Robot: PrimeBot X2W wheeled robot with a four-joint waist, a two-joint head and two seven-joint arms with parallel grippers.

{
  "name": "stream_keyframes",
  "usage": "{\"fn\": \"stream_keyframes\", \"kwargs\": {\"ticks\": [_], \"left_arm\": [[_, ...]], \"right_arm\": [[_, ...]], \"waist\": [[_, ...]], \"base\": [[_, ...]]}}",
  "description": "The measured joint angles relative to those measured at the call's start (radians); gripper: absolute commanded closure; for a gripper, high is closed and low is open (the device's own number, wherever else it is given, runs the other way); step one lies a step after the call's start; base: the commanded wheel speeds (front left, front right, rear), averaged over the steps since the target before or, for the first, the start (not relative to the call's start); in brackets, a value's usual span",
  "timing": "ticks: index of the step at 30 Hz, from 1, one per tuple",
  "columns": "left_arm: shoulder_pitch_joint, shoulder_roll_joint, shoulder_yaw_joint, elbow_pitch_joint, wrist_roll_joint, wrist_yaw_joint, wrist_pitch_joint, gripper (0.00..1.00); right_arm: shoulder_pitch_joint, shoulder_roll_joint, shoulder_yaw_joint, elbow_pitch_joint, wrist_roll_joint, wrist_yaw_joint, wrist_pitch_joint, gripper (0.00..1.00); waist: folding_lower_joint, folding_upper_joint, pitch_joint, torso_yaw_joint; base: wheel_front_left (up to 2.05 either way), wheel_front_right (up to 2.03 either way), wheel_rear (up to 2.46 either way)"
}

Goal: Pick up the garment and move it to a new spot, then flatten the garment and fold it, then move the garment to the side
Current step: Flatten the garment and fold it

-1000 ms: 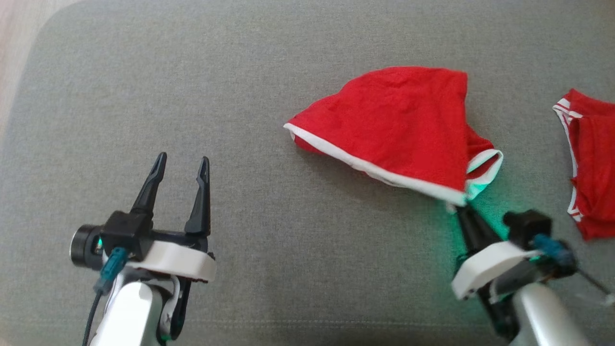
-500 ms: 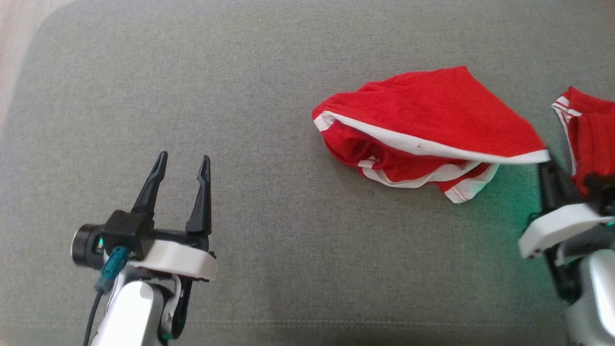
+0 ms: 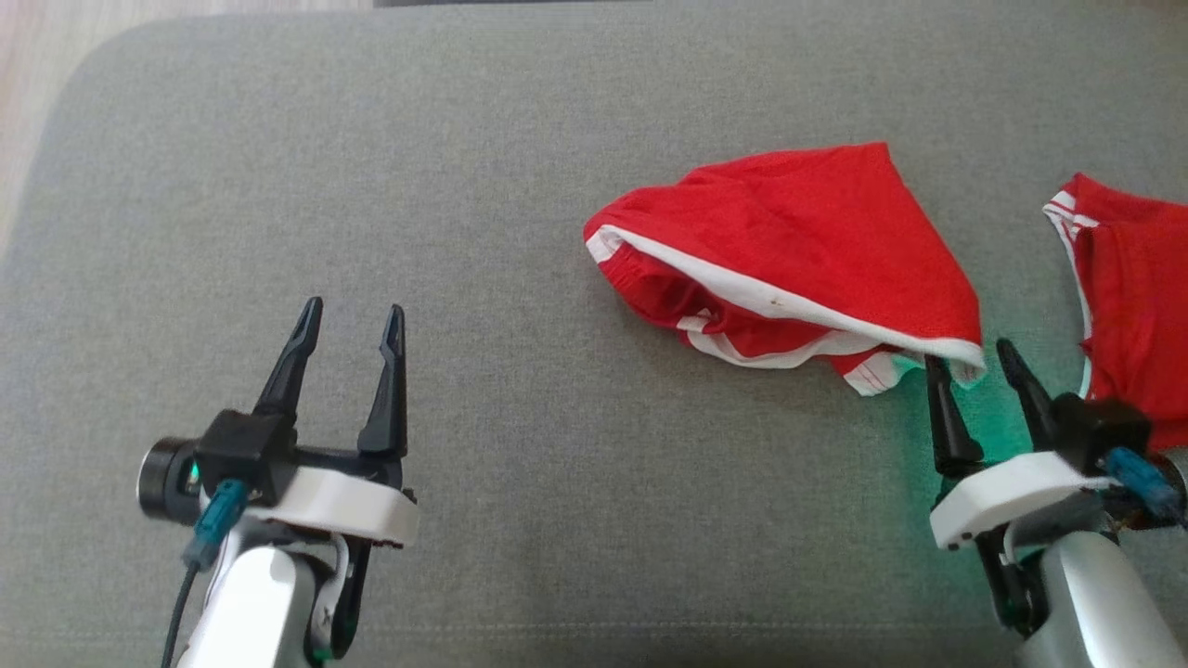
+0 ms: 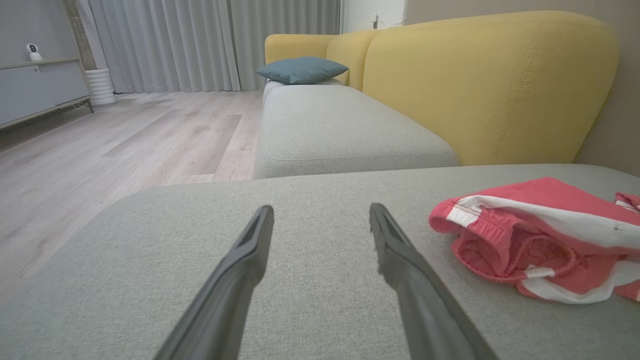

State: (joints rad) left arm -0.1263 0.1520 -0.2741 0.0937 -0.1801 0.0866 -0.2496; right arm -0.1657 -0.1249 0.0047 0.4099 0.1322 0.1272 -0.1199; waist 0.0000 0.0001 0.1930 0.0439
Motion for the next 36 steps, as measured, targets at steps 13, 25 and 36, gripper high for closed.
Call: {"fn": "stream_keyframes", "kwargs": {"ticks": [13,25,36], "left_arm": [[0.068,0.001,0.022,-0.006,0.001,0.030,0.000,0.00],[0.085,0.006,0.022,-0.025,0.003,0.046,0.000,0.00],[0.063,0.015,-0.022,-0.025,0.003,0.007,0.022,0.00]], "right_arm": [[0.163,0.039,0.022,-0.391,0.021,0.000,0.012,0.00],[0.230,0.054,0.022,-0.498,0.035,0.000,0.086,0.00],[0.232,0.062,0.020,-0.515,0.045,0.000,0.086,0.00]], "waist": [[0.0000,0.0000,-0.061,-0.024],[0.0000,0.0000,-0.080,-0.032],[0.0000,0.0000,-0.055,-0.033]], "base": [[0.00,0.00,0.00],[0.00,0.00,0.00],[0.00,0.00,0.00]]}}
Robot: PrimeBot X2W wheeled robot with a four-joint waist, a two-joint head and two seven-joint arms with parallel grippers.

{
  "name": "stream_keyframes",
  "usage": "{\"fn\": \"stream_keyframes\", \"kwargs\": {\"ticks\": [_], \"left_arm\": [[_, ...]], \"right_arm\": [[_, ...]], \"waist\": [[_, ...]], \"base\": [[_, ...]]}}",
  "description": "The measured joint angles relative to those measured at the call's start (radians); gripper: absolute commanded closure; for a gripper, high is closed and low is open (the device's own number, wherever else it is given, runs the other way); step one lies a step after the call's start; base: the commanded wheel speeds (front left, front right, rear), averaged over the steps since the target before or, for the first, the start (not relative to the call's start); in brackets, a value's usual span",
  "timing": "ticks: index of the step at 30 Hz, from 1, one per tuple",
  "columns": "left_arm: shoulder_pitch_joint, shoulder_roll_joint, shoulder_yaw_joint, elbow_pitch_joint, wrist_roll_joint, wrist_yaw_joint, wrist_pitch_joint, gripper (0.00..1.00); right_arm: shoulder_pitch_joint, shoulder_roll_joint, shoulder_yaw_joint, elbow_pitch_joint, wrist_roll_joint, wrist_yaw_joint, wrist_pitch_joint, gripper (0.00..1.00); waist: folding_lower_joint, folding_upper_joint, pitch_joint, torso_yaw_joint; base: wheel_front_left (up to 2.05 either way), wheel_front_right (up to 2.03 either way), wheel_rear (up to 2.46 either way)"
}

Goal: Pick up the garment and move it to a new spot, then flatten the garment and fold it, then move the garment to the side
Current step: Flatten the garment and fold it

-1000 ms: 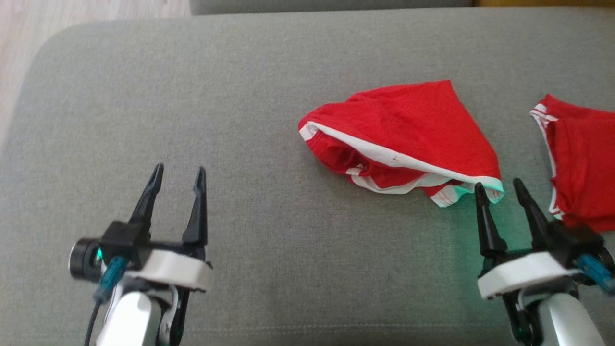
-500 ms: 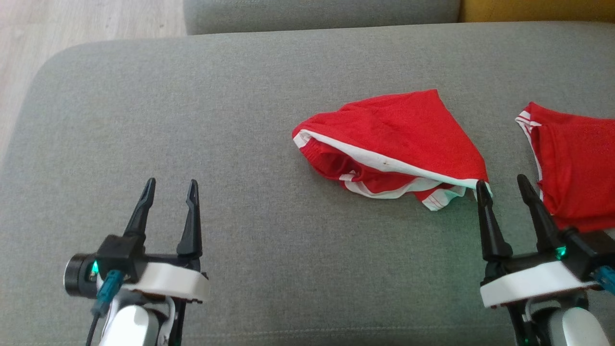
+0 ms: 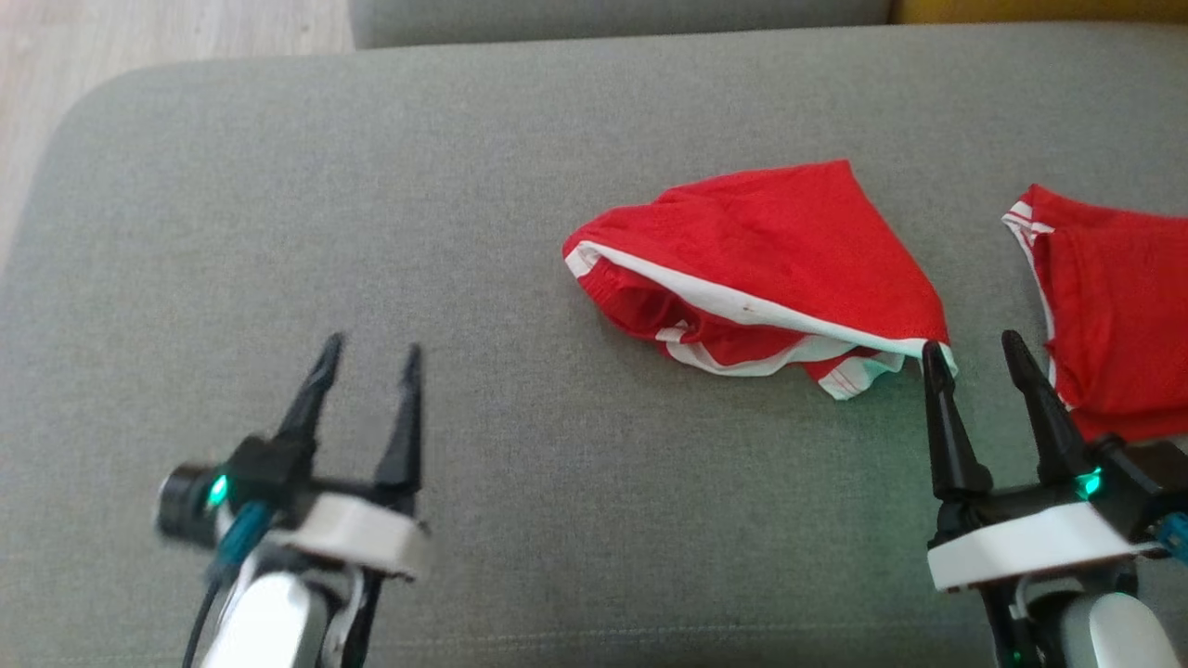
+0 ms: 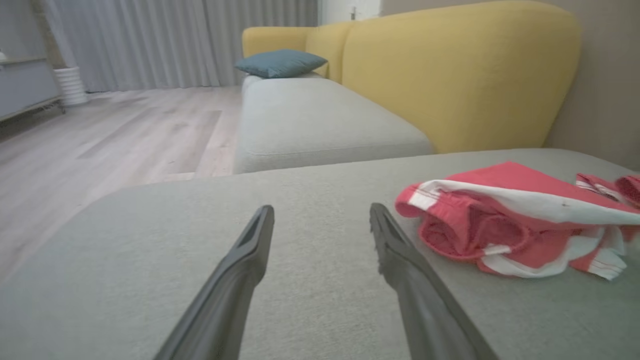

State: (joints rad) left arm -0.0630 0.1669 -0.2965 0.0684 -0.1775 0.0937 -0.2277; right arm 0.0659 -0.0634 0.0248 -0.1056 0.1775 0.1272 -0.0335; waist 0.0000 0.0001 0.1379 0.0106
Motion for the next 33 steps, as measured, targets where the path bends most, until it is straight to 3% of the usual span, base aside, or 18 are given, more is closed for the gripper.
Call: {"fn": "stream_keyframes", "kwargs": {"ticks": [7,11,15,26,27,28,29,33], "left_arm": [[-0.237,-0.006,-0.114,0.080,-0.003,-0.137,0.166,0.00],[-0.343,-0.023,-0.157,0.175,-0.030,-0.186,0.264,0.00],[-0.406,-0.033,-0.179,0.276,-0.076,-0.207,0.323,0.00],[-0.566,-0.033,-0.243,0.458,-0.138,-0.218,0.363,0.00],[-0.575,-0.032,-0.250,0.467,-0.143,-0.218,0.369,0.07],[-0.583,-0.031,-0.256,0.475,-0.147,-0.218,0.368,0.79],[-0.589,-0.029,-0.265,0.479,-0.148,-0.218,0.365,1.00],[-0.600,-0.025,-0.282,0.483,-0.150,-0.219,0.347,1.00]], "right_arm": [[-0.019,0.005,0.018,-0.006,0.001,0.000,0.011,0.00],[-0.036,0.007,0.030,0.002,0.011,0.000,0.010,0.00],[-0.039,0.008,0.035,0.012,0.022,0.000,0.010,0.00],[-0.060,0.013,0.043,0.035,0.044,0.000,0.007,0.00],[-0.065,0.014,0.044,0.036,0.044,0.000,0.007,0.00],[-0.067,0.014,0.044,0.039,0.044,0.000,0.007,0.00],[-0.067,0.014,0.042,0.043,0.044,0.000,0.007,0.00],[-0.067,0.015,0.018,0.061,0.033,0.000,0.010,0.00]], "waist": [[0.0000,0.0000,0.048,-0.020],[0.0000,0.0000,0.068,-0.048],[0.0000,0.0000,0.086,-0.078],[0.0000,0.0000,0.129,-0.126],[0.0000,0.0000,0.132,-0.128],[0.0000,0.0000,0.134,-0.129],[0.0000,0.0000,0.136,-0.131],[0.0000,0.0000,0.141,-0.132]], "base": [[0.00,0.00,0.00],[0.00,0.00,0.00],[0.00,0.00,0.00],[0.00,0.00,0.00],[0.00,0.00,0.00],[0.00,0.00,0.00],[0.00,0.00,0.00],[0.00,0.00,0.00]]}}
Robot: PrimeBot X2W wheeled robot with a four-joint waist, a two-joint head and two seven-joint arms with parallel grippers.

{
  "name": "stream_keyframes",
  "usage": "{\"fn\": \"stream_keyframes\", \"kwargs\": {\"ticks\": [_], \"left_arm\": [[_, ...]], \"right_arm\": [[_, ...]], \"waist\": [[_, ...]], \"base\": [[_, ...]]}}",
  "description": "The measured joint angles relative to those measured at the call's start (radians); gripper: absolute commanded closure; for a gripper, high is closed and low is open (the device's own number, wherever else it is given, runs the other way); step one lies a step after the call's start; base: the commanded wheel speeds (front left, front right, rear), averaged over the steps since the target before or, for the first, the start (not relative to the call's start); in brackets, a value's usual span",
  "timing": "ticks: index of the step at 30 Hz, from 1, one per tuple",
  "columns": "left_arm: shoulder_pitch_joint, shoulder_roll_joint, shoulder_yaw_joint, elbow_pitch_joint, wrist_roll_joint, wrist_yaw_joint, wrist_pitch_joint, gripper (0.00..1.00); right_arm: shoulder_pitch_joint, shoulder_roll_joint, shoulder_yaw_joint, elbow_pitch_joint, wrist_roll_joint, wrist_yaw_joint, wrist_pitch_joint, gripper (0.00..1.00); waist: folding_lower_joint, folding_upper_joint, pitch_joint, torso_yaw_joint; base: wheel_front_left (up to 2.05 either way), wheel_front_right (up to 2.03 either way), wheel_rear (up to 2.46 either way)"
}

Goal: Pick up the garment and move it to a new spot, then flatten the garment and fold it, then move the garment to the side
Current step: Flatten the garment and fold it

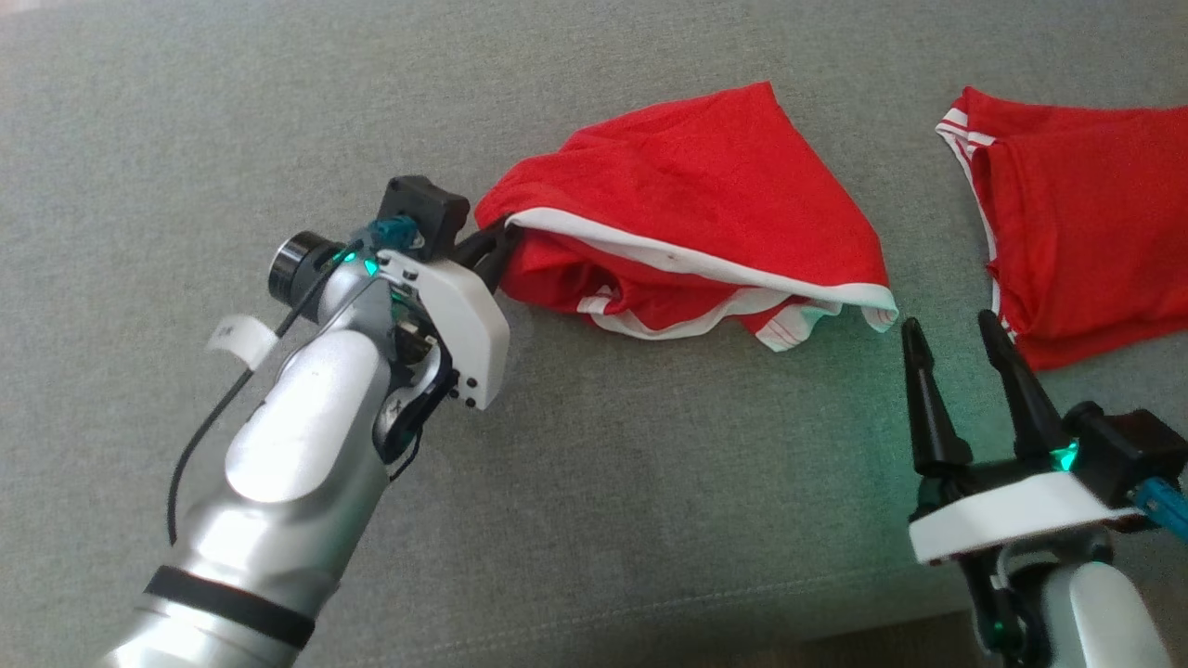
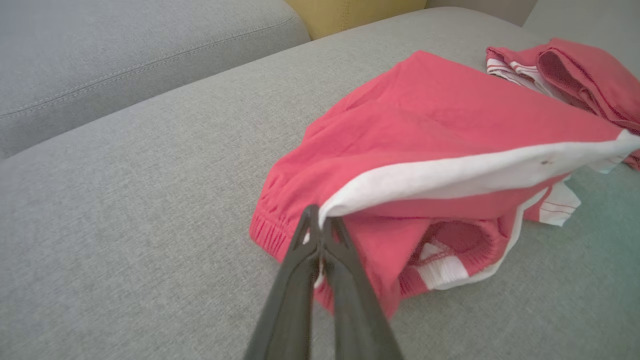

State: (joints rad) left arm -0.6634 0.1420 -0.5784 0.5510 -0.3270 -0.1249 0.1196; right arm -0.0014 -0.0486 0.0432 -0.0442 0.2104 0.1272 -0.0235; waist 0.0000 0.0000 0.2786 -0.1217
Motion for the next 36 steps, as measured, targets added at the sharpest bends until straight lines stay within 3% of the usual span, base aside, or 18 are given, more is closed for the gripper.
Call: {"fn": "stream_keyframes", "kwargs": {"ticks": [10,20,21,22,29,36], "left_arm": [[0.005,-0.003,-0.027,-0.012,0.006,0.002,-0.058,1.00],[0.005,-0.005,-0.032,-0.045,0.007,0.008,-0.094,1.00],[0.004,-0.005,-0.032,-0.048,0.007,0.008,-0.096,1.00],[0.004,-0.004,-0.033,-0.051,0.007,0.011,-0.099,1.00],[0.010,0.011,-0.030,-0.084,0.007,0.030,-0.137,1.00],[0.110,0.071,-0.009,-0.219,0.022,0.112,-0.210,1.00]], "right_arm": [[0.006,-0.063,-0.032,0.102,-0.026,0.000,0.079,0.00],[-0.154,-0.122,0.061,0.261,-0.017,0.000,0.089,0.00],[-0.165,-0.123,0.064,0.269,-0.016,0.000,0.082,0.40],[-0.175,-0.123,0.068,0.278,-0.016,0.000,0.078,1.00],[-0.182,-0.141,0.076,0.271,0.001,0.000,0.035,1.00],[-0.182,-0.173,0.046,0.074,-0.010,0.000,0.034,1.00]], "waist": [[0.0000,0.0000,0.012,0.019],[0.0000,0.0000,0.040,0.049],[0.0000,0.0000,0.042,0.053],[0.0000,0.0000,0.043,0.056],[0.0000,0.0000,0.037,0.065],[0.0000,0.0000,-0.019,0.060]], "base": [[0.00,0.00,0.00],[0.00,0.00,0.00],[0.00,0.00,0.00],[0.00,0.00,0.00],[0.00,0.00,0.00],[0.00,0.00,0.00]]}}
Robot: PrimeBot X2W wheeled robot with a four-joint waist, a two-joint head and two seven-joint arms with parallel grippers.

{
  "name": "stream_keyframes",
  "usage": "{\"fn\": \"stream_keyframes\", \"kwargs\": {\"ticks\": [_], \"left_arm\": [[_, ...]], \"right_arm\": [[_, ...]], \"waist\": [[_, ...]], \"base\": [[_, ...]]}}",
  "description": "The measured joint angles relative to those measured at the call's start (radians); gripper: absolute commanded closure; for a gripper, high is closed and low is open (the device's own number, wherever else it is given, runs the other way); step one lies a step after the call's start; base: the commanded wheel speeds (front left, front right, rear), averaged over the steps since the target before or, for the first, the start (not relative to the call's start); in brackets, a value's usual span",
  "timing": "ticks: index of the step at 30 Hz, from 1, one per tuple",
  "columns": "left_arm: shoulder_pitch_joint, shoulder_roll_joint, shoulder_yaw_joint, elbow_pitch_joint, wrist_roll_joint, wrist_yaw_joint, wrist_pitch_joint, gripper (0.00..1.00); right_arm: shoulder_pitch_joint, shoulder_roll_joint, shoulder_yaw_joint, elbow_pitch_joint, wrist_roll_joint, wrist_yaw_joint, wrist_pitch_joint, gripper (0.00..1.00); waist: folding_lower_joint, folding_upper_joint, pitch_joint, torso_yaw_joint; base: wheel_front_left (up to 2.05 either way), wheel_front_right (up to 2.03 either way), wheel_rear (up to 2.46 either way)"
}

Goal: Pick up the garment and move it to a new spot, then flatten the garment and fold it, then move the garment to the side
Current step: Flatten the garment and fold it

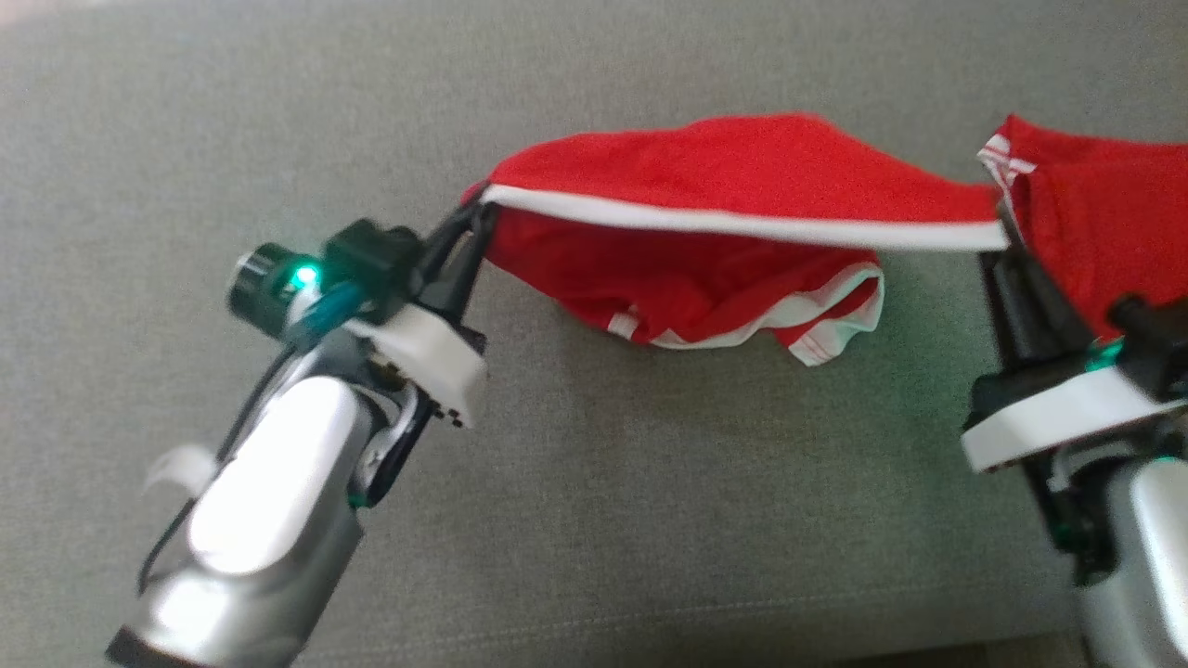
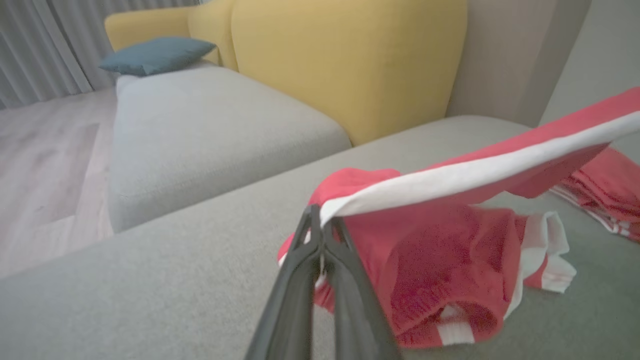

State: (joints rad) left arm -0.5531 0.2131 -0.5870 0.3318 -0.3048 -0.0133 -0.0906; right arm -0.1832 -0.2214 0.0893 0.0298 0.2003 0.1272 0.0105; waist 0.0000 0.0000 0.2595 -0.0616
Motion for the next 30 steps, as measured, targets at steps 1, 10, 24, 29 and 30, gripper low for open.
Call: {"fn": "stream_keyframes", "kwargs": {"ticks": [1,10,24,29,30], "left_arm": [[0.028,0.020,0.020,-0.071,0.004,0.023,-0.010,1.00],[0.093,0.119,0.089,-0.476,0.032,0.109,-0.007,1.00],[0.088,0.147,0.124,-0.649,-0.002,0.144,0.115,1.00],[-0.059,0.091,0.149,-0.415,-0.064,0.090,0.068,1.00],[-0.105,0.075,0.152,-0.358,-0.078,0.082,0.052,1.00]], "right_arm": [[0.000,-0.020,-0.005,-0.072,-0.006,0.000,0.034,1.00],[-0.002,-0.071,-0.077,-0.395,-0.016,0.000,0.183,1.00],[-0.087,-0.061,-0.108,-0.440,0.059,0.000,0.290,1.00],[-0.293,-0.057,-0.077,-0.237,0.103,0.000,0.278,1.00],[-0.340,-0.055,-0.066,-0.186,0.109,0.000,0.270,1.00]], "waist": [[0.0000,0.0000,-0.022,0.002],[0.0000,0.0000,-0.124,0.039],[0.0000,0.0000,-0.138,0.078],[0.0000,0.0000,-0.096,0.068],[0.0000,0.0000,-0.088,0.066]], "base": [[0.00,0.00,0.00],[0.00,0.00,0.00],[0.00,0.00,0.00],[0.00,0.00,0.00],[0.00,0.00,0.00]]}}
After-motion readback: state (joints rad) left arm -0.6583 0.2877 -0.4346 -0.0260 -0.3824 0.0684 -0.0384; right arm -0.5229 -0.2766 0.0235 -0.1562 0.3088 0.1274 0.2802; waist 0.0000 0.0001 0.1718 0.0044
